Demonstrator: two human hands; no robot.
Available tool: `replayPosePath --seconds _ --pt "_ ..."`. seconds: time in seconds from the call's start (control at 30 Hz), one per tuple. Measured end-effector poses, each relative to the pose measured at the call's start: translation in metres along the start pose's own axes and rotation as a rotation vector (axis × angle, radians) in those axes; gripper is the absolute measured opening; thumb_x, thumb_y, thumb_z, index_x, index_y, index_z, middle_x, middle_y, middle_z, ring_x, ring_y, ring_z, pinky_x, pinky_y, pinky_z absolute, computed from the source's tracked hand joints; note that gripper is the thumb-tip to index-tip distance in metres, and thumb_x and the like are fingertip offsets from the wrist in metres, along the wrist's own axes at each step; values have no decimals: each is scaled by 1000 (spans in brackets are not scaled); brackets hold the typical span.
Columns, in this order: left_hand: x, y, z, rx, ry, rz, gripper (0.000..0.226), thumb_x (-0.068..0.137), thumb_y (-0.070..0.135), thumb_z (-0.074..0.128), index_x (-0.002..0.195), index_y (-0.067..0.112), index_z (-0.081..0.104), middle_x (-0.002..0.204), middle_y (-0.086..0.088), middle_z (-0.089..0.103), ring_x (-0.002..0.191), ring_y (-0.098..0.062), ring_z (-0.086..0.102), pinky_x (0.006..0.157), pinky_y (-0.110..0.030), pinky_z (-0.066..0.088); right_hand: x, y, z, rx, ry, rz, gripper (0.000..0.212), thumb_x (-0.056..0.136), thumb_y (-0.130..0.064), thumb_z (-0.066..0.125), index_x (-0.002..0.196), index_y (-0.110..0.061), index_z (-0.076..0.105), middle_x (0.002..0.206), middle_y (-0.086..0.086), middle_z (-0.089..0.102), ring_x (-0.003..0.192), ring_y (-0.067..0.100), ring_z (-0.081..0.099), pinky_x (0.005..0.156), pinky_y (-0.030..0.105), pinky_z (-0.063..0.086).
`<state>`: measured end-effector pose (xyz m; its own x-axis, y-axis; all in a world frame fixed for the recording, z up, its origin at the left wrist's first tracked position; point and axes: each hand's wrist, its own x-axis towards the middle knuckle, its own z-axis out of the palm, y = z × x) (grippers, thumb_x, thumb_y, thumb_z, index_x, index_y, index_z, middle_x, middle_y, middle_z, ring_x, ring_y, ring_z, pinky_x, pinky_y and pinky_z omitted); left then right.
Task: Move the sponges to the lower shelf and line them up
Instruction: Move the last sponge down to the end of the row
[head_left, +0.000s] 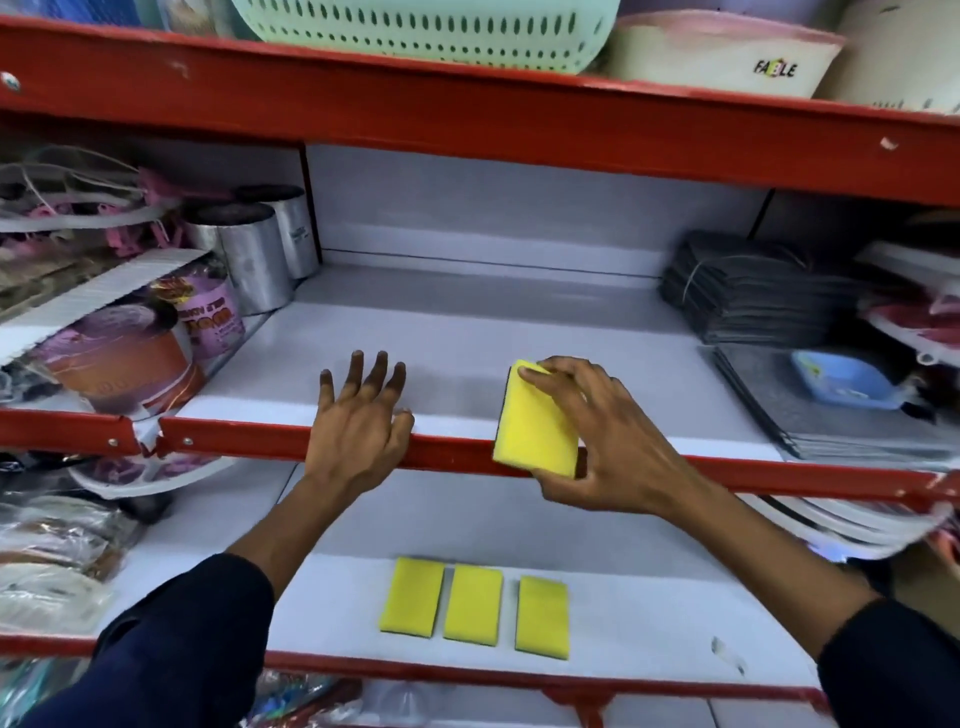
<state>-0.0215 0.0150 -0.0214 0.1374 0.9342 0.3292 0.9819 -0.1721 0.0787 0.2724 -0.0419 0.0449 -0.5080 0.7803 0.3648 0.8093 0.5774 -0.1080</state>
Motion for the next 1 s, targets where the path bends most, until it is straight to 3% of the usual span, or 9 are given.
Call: replayPosePath --seconds 0.13,0.27,0.57,0.7,1.0 --pt "0 1 -1 2 -1 7 75 87 48 12 153 20 30 165 -5 24 155 -28 12 122 -62 14 -44 9 5 -3 -119 -114 94 71 -53 71 152 -28 29 154 0 32 144 16 32 116 28 30" --pt "0 -2 -6 -3 43 -20 74 87 47 12 153 19 31 164 -6 25 155 -28 13 121 -62 15 -81 23 30 -20 -251 -115 91 73 -55 68 152 -31 29 157 -1 30 144 15 32 117 29 28" --pt "2 1 1 22 11 -2 69 88 44 17 151 19 33 163 -9 30 154 -30 16 119 -64 17 -147 78 131 15 -476 182 101 65 -54 65 153 -31 21 157 1 29 144 21 33 118 34 33" --pt "1 3 2 27 21 -2 69 88 43 17 151 19 34 163 -8 30 154 -30 17 119 -63 18 -159 92 163 63 -568 331 106 62 -48 70 153 -24 22 153 5 32 135 27 44 109 33 41" --pt "1 2 3 8 30 -15 67 89 43 19 150 20 35 162 -6 31 154 -28 17 121 -62 19 -163 87 204 65 -738 424 107 70 -24 75 156 -18 12 159 3 20 140 28 36 106 34 44"
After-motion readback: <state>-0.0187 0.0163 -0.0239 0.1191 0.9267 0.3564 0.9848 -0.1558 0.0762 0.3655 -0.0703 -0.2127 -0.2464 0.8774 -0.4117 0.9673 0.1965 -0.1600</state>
